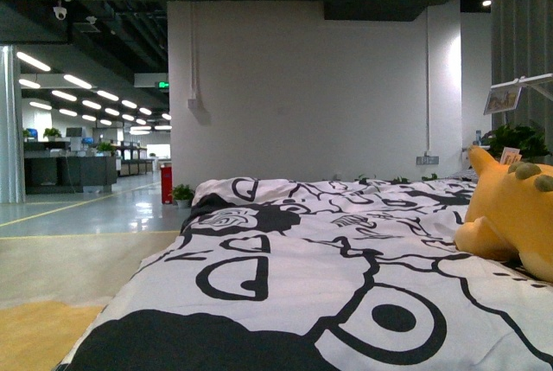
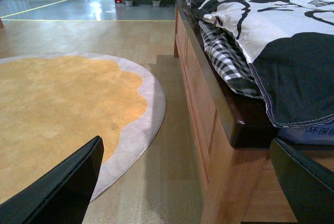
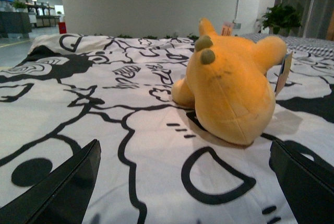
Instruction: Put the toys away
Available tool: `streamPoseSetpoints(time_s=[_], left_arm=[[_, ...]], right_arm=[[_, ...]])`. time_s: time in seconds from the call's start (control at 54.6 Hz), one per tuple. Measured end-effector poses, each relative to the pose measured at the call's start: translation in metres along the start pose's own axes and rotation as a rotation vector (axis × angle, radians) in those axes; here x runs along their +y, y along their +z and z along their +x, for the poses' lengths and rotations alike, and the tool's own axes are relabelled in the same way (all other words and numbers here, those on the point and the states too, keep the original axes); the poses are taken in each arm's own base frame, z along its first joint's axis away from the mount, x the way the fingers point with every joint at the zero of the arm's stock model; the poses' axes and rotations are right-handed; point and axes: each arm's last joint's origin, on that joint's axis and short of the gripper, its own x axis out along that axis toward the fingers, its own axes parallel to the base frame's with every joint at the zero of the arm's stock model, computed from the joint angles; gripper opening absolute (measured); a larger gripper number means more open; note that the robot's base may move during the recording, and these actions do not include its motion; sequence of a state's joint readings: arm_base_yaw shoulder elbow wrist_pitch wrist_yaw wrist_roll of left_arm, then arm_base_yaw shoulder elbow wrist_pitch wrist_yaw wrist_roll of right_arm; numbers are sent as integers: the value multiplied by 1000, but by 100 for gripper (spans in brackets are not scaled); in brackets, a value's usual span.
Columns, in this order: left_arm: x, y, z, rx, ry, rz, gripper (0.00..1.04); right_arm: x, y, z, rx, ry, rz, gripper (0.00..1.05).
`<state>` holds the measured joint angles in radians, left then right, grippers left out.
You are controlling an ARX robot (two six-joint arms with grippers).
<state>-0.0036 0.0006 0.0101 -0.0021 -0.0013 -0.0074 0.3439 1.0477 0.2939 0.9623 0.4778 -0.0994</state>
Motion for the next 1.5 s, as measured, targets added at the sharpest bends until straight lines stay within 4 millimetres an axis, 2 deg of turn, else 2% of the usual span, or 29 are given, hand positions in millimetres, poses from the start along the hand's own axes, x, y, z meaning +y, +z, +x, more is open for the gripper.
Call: streamPoseSetpoints(time_s=[0.147, 0.458, 0.66, 0.751, 0.971, 1.026, 1.191, 1.338, 1.502], left_arm=[[0, 0, 0, 0, 0, 0, 98], [0, 0, 0, 0, 0, 0, 98], [0, 0, 0, 0, 0, 0, 98], [0, 0, 0, 0, 0, 0, 98], [0, 0, 0, 0, -1, 0, 98], [0, 0, 0, 0, -1, 0, 98], [0, 0, 0, 0, -1, 0, 98], [0, 0, 0, 0, -1, 0, 98], [0, 0, 0, 0, -1, 0, 98]], right_arm=[[14, 1, 27, -42, -9, -35, 98], [46, 4, 67, -144, 7, -119, 98], [73, 21, 96, -277, -4, -188, 98], [78, 22, 103, -289, -2, -221, 98], [93, 26, 144, -340, -27, -335, 98], [92, 27, 157, -342, -48, -372, 98], [80, 29, 178, -314, -106, -438, 98], [64, 25, 186, -275, -144, -477, 98], [39, 7, 187, -198, -135, -539, 98]])
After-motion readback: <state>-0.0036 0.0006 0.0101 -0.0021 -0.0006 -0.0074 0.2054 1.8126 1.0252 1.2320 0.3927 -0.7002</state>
